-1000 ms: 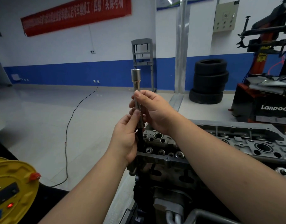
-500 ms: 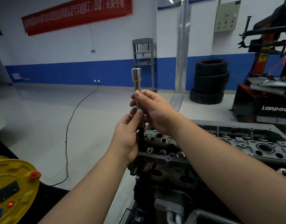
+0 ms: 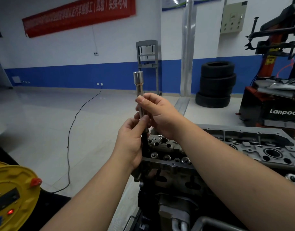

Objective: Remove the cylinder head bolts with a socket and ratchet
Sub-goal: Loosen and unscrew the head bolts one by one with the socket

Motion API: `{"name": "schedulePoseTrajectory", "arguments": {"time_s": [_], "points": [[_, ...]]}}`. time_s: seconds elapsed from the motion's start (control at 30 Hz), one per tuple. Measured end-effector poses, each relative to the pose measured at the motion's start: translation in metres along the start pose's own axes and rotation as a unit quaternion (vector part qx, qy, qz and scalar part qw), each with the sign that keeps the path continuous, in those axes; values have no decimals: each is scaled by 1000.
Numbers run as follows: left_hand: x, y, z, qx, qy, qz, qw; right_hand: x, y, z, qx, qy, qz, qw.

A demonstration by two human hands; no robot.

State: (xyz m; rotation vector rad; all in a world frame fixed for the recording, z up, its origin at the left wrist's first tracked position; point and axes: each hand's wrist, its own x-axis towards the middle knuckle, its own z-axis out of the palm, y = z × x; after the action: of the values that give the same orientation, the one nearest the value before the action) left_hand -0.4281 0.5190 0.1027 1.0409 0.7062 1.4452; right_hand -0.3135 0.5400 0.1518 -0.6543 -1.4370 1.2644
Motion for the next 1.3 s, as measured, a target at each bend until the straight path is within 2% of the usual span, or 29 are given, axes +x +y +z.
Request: {"name": "schedulePoseTrajectory", "arguments": {"time_s": [0.1,0.27,0.5,0.7,0.93,1.13,1.3], "points": [[1,0,-1,2,-5,-3,1000,0,-1,-2,-7,-1,0,1000],[1,0,-6,27,-72,-14,997,-1,-2,-1,-7,-14,19,1000],[1,-1,-3,19,0,1,1000,-1,-1,-2,-26,3,6,1000],[0,1,-6,16,-62,-20,998,-2,-2,1,-15,-10,23,1000],[1,-1,-2,3,-2,5,1000,-1,-2,-1,-4,5,-1,1000],[0,0,-4,40,-68,-1,997,-1,-3,2,-8,-12,15,1000],[-1,0,0,30,-29,11,999,-2,-2,1,0,-9,11,1000]]}}
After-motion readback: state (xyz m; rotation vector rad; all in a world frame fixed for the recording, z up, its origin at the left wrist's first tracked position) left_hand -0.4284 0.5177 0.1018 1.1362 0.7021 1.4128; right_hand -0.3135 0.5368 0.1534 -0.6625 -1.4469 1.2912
